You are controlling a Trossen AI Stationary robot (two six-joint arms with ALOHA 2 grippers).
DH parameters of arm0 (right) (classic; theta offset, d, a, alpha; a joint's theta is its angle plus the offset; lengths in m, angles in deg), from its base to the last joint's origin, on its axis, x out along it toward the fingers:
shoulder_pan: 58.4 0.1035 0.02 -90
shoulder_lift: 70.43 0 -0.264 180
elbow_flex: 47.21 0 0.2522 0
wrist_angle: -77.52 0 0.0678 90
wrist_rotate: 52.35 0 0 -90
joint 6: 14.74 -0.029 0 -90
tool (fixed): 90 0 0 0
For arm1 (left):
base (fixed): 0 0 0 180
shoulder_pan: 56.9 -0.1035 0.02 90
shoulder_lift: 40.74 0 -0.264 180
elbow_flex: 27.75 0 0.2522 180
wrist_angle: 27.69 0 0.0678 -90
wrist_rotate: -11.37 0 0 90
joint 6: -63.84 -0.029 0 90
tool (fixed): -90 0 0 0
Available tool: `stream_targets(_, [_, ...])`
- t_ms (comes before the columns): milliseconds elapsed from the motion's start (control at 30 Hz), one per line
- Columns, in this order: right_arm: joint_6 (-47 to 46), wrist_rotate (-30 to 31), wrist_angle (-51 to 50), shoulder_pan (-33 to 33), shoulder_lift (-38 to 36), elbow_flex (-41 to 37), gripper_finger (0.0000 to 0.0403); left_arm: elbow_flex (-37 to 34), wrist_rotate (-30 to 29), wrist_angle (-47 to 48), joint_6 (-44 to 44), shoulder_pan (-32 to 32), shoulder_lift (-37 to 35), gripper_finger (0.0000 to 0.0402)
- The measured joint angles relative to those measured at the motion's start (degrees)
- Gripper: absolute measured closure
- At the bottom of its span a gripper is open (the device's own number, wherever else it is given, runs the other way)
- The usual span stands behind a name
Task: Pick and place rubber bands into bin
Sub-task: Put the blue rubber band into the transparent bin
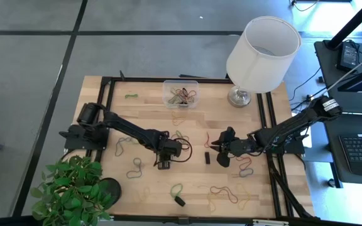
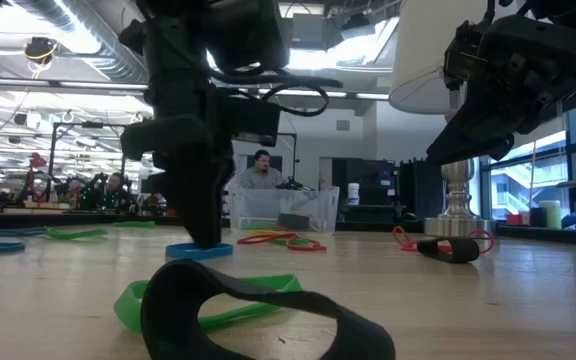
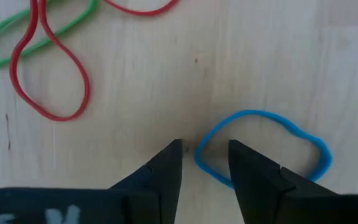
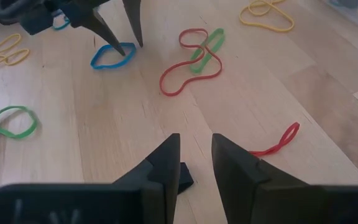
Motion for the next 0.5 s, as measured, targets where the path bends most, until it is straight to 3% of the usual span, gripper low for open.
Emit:
stream_targets(133, [0.0, -0.01, 0.03, 0.0, 0.0, 0.0, 0.0307, 0.19, -0.38, 1.32, 0.03, 0.0, 0.63, 0.031])
stream_targets(300, [0.01, 0.0, 0.01, 0.0, 0.0, 0.0, 0.0307, 0.02, -0.06, 2.45, 0.02, -0.13, -0.3, 0.0389])
stream_targets(500, [0.08, -0.01, 0.01, 0.01, 0.0, 0.0, 0.0307, 4.1, 0.82, 11.27, -3.43, -1.08, -1.05, 0.0399])
